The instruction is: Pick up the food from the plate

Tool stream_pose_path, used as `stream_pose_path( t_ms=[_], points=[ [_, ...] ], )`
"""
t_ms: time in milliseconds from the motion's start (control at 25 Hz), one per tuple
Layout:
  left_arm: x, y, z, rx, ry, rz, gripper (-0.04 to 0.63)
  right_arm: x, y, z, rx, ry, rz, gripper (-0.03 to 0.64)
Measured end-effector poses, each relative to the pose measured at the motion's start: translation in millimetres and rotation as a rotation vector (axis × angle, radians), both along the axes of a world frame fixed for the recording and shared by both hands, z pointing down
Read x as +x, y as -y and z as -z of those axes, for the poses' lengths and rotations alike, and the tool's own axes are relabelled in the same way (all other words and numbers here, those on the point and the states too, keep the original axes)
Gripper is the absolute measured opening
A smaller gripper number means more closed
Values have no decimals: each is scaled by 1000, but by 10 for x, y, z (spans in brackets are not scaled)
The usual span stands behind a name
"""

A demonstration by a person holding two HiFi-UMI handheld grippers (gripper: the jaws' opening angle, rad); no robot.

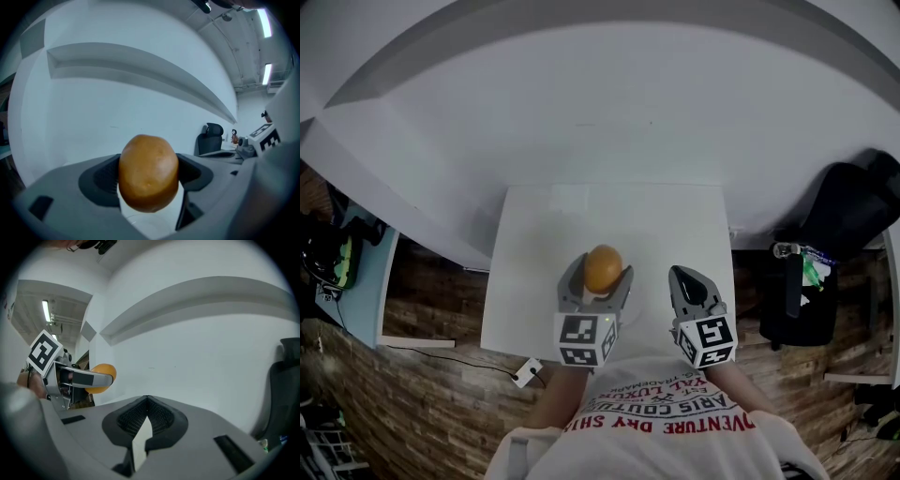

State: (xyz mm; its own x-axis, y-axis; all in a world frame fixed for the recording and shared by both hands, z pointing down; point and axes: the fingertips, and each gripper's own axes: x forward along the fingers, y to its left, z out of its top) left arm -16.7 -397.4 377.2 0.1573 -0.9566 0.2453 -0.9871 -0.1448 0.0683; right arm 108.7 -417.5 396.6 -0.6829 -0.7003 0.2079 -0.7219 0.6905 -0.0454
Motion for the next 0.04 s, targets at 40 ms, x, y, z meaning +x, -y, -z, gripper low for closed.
stream_pose_path(
  t_ms=[40],
  points=[
    [3, 14, -2, 0, 0, -1, 360, -2, 11, -2, -1, 0, 1, 11]
  ],
)
